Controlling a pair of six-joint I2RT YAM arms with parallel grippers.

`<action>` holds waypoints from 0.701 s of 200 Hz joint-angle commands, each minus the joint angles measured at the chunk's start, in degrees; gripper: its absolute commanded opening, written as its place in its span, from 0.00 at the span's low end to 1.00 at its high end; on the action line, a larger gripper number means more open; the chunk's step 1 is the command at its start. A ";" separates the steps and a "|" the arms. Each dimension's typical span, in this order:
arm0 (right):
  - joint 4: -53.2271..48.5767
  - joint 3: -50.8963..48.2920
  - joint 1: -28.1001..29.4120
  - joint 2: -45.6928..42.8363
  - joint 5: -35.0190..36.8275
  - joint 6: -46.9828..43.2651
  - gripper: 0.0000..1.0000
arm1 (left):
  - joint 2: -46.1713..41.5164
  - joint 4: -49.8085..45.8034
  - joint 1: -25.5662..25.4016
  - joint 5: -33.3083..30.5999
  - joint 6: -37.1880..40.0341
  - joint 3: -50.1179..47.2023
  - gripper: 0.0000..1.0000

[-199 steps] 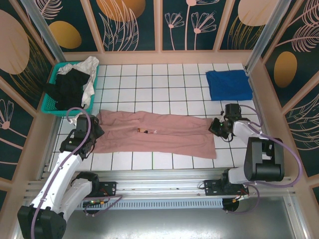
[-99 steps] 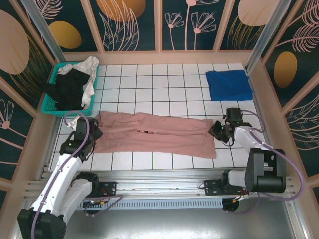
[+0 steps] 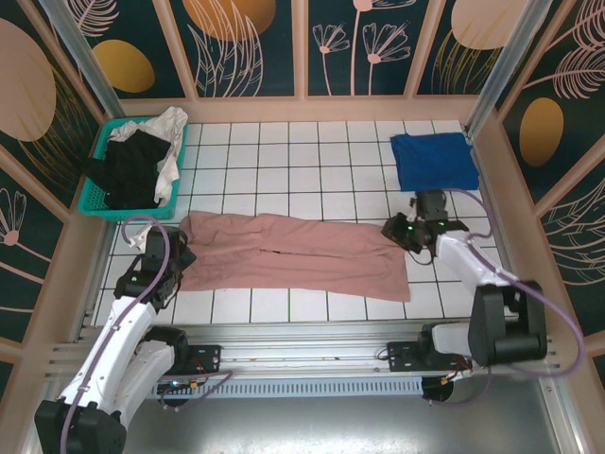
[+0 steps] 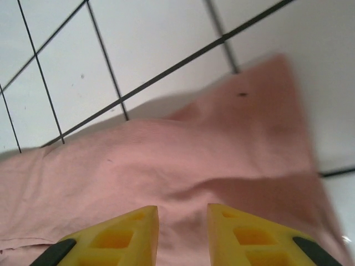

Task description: Fold and stack the t-shirts

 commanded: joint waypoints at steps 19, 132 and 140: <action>6.17 1.03 0.64 11.54 4.14 0.52 0.29 | -0.35 1.51 0.24 1.34 0.05 -1.25 0.00; 2.92 20.25 -3.42 29.91 8.87 -6.20 0.43 | 4.21 20.79 -0.64 26.12 5.46 -3.95 0.36; 2.71 21.95 -3.54 30.83 9.58 -6.42 0.43 | 4.74 20.98 -1.53 26.41 6.12 -3.10 0.39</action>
